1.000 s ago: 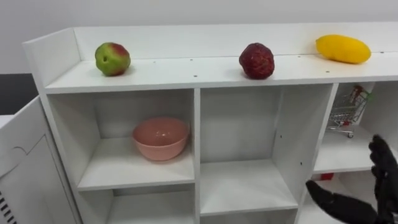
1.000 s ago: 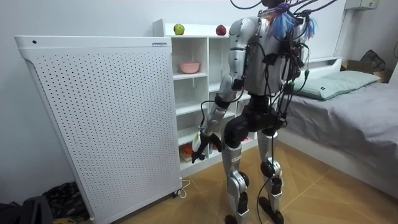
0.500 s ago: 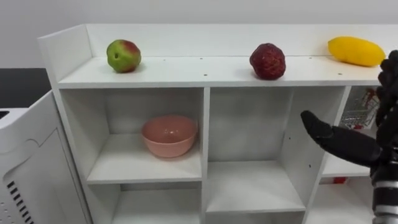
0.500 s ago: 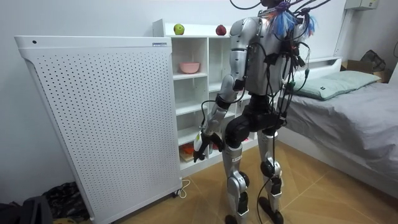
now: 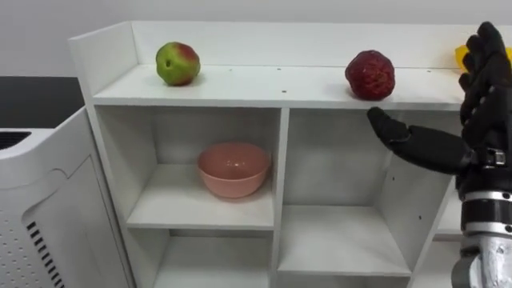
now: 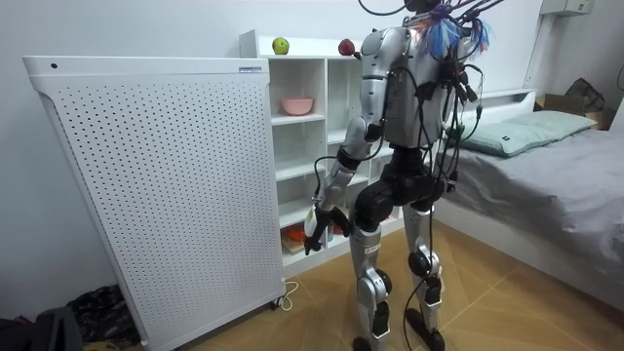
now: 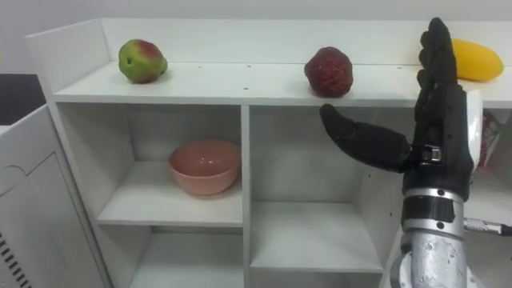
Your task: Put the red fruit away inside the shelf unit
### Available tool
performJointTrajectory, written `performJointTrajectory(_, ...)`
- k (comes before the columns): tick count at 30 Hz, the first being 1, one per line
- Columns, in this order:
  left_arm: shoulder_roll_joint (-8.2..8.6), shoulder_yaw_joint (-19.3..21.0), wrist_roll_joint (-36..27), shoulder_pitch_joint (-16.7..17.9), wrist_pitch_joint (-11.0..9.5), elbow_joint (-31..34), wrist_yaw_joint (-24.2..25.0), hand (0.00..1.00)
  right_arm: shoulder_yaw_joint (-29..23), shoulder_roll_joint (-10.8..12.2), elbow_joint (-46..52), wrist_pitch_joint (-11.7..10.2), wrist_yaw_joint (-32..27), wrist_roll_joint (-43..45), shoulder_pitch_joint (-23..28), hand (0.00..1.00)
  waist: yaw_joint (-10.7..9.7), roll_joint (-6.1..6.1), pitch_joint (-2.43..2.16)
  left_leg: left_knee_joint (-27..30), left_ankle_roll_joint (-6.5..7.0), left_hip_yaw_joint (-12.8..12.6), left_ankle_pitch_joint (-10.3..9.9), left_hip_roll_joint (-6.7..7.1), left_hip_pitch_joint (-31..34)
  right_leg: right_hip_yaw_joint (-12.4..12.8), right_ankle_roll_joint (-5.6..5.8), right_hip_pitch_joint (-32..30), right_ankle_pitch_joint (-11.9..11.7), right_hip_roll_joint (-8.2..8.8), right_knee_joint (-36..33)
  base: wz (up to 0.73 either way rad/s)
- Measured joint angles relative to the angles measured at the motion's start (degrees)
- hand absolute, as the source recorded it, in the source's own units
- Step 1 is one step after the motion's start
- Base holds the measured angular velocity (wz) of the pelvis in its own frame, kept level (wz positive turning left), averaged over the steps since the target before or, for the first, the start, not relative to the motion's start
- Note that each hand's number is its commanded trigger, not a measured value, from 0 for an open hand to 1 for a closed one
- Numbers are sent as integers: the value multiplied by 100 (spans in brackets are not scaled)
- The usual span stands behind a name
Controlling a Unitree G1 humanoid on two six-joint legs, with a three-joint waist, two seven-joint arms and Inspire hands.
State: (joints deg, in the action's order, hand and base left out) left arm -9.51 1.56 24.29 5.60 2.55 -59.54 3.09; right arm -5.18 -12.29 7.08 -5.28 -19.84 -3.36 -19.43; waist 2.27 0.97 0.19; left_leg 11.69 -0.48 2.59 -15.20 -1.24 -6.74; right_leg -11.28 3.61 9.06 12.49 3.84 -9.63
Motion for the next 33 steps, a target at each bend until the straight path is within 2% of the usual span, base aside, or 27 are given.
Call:
performJointTrajectory(2, -14, 1, 0, -41, 3, 21, 18, 0, 0, -2, -153, 41, 3, -69, -41, 0, 20, 29, 8, -17, 0, 107, 8, 3, -12, 4, 0, -3, 0, -6, -2, -4)
performJointTrajectory(4, -14, 4, 1, -95, 21, 125, 110, 0, 0, -9, -251, 65, 2, -97, -116, 0, 135, 41, 15, -37, -1, 134, 10, 1, -47, 4, -1, -6, 0, -12, 6, -16)
performJointTrajectory(8, -15, 45, 8, -245, 122, 252, 260, 0, -6, -32, -427, 173, -3, 38, -345, 0, 148, 98, 34, -36, -1, 221, 10, 3, -24, -70, 0, 1, 0, -12, 0, 6)
performJointTrajectory(13, -17, 45, 2, -326, 130, 336, 419, 0, 1, -150, -472, 304, 85, 83, -485, 0, 283, 185, 3, -30, -1, 264, 10, 6, -3, -89, 0, -8, 0, -15, -9, 4)
performJointTrajectory(18, -19, 50, 3, -325, 130, 334, 511, 0, 0, -202, -472, 333, 226, 55, -569, 0, 305, 188, 3, -31, -1, 323, 10, 10, -8, -76, -1, -2, 0, -17, -13, 1)
performJointTrajectory(22, -19, 50, 4, -328, 129, 334, 579, 0, 0, -366, -470, 408, 400, 23, -653, 0, 306, 188, 3, -33, -1, 330, 11, 10, -1, -59, -1, -11, 0, -19, -13, 1)
performJointTrajectory(33, -24, 51, 7, -351, 130, 336, 648, 0, 29, -375, -469, 415, 501, 41, -730, 0, 306, 168, 6, -35, -1, 498, 10, 19, -42, -37, -1, 5, 0, -24, -25, -2)
